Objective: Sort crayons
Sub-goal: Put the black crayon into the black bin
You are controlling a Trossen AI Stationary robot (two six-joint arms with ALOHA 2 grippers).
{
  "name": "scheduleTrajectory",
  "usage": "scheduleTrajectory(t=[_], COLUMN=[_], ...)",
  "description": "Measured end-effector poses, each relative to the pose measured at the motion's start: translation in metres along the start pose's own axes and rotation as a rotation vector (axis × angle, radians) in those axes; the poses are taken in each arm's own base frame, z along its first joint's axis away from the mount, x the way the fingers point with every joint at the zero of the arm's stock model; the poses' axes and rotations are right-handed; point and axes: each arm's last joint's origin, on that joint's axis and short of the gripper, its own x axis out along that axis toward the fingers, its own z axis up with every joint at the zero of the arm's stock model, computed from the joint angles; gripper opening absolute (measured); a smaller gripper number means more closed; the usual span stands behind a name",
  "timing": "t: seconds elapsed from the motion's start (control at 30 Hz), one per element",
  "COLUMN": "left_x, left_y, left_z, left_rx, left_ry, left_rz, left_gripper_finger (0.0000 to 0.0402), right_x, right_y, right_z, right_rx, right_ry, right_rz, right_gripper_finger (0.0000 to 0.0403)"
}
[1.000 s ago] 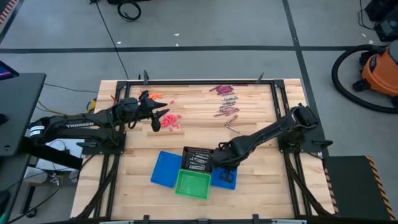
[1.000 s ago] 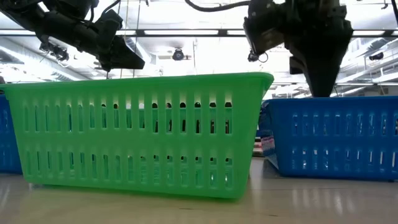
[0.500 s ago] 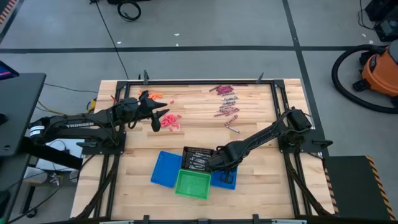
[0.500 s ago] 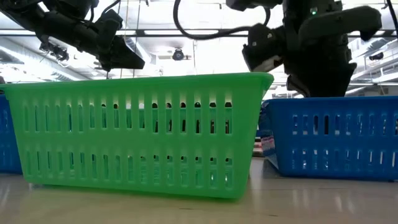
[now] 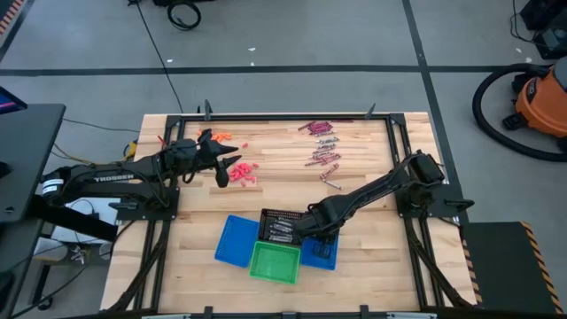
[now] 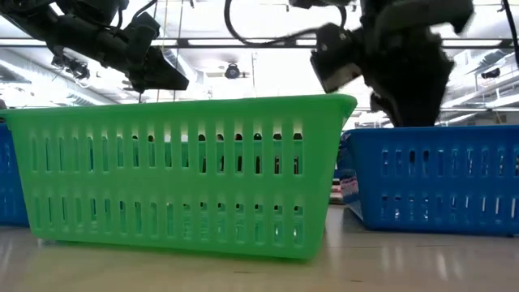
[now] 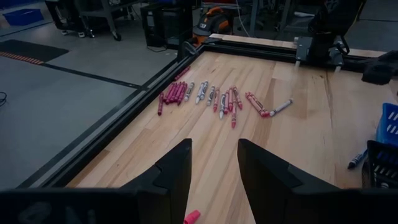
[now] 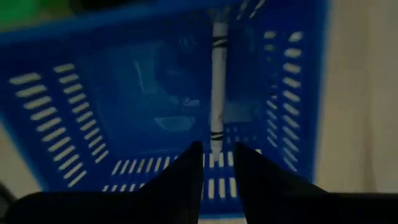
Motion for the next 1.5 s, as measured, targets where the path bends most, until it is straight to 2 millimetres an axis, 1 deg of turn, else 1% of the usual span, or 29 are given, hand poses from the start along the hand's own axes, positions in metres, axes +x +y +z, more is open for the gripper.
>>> scheduleTrajectory(t=[0.13, 0.2, 0.27, 0.47, 0.6, 0.77, 0.83, 1.03, 1.2, 1.37, 1.5], left_x=[0.0, 0.0, 0.0, 0.0, 0.0, 0.0, 0.0, 0.0, 0.0, 0.0, 0.0], left_y=[0.0, 0.0, 0.0, 0.0, 0.0, 0.0, 0.0, 0.0, 0.0, 0.0, 0.0], left_z=[0.0, 0.0, 0.0, 0.0, 0.0, 0.0, 0.0, 0.0, 0.0, 0.0, 0.0], left_rx=[0.0, 0.0, 0.0, 0.0, 0.0, 0.001, 0.001, 0.001, 0.001, 0.001, 0.001], left_ry=[0.0, 0.0, 0.0, -0.001, 0.0, 0.0, 0.0, -0.001, 0.0, 0.0, 0.0], left_rz=[0.0, 0.0, 0.0, 0.0, 0.0, 0.0, 0.0, 0.0, 0.0, 0.0, 0.0], left_gripper_finger=[0.0141, 0.0141, 0.0141, 0.0141, 0.0141, 0.0141, 0.0141, 0.0141, 0.0141, 0.0141, 0.0141], right_x=[-0.021, -0.027, -0.029, -0.026, -0.023, -0.01, -0.009, -0.009, -0.009, -0.009, -0.008], right_y=[-0.004, -0.01, -0.017, -0.034, -0.041, -0.054, -0.059, -0.057, -0.055, -0.044, -0.038], right_z=[0.003, 0.005, 0.01, 0.025, 0.034, 0.042, 0.045, 0.05, 0.05, 0.048, 0.044], right_rx=[-0.028, -0.021, -0.009, -0.047, -0.073, -0.087, -0.083, -0.14, -0.146, -0.178, -0.188], right_ry=[-0.096, -0.138, -0.177, -0.263, -0.296, -0.316, -0.32, -0.334, -0.33, -0.335, -0.33], right_rz=[-0.02, -0.059, -0.112, -0.28, -0.261, -0.217, -0.208, -0.123, -0.099, -0.026, -0.011], right_gripper_finger=[0.0095, 0.0094, 0.0094, 0.0094, 0.0094, 0.0094, 0.0094, 0.0094, 0.0094, 0.0094, 0.0094])
